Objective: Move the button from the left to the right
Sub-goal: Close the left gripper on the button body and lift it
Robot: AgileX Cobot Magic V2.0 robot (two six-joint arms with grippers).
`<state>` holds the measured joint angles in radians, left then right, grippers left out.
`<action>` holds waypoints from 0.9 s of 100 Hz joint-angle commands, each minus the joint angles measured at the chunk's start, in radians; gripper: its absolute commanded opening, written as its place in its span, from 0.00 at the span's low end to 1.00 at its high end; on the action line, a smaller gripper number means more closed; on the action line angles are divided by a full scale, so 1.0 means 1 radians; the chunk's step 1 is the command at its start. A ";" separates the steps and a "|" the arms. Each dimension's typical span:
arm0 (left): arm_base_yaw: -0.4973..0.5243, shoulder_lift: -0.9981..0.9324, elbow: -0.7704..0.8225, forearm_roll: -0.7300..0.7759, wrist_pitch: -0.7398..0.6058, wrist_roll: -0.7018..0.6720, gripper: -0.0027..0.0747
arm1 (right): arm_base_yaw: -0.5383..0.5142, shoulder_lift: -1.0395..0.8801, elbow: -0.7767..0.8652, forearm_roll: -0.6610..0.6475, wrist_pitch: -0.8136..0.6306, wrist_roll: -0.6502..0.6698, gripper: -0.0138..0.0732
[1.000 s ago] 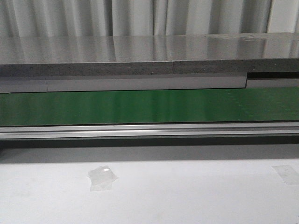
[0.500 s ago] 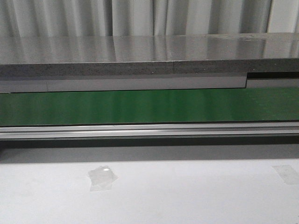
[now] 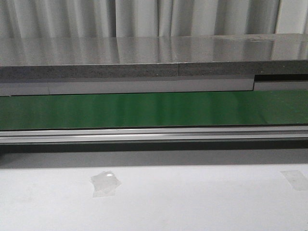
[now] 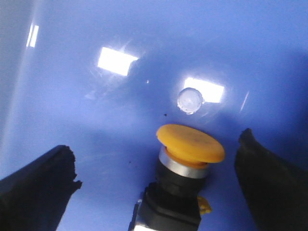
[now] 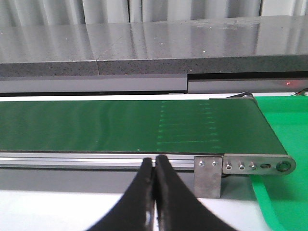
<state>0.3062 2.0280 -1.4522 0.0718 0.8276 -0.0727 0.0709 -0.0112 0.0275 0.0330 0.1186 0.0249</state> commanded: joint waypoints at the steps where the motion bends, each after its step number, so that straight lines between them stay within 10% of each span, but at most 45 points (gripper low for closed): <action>1: 0.001 -0.051 -0.029 -0.003 -0.024 -0.002 0.86 | 0.003 -0.019 -0.015 -0.007 -0.085 -0.005 0.08; 75: 0.006 0.023 -0.029 -0.012 0.007 -0.002 0.86 | 0.003 -0.019 -0.015 -0.007 -0.085 -0.005 0.08; 90: 0.006 0.042 -0.029 -0.012 0.029 0.000 0.62 | 0.003 -0.019 -0.015 -0.007 -0.085 -0.005 0.08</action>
<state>0.3182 2.1038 -1.4644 0.0674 0.8350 -0.0727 0.0709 -0.0112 0.0275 0.0330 0.1186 0.0222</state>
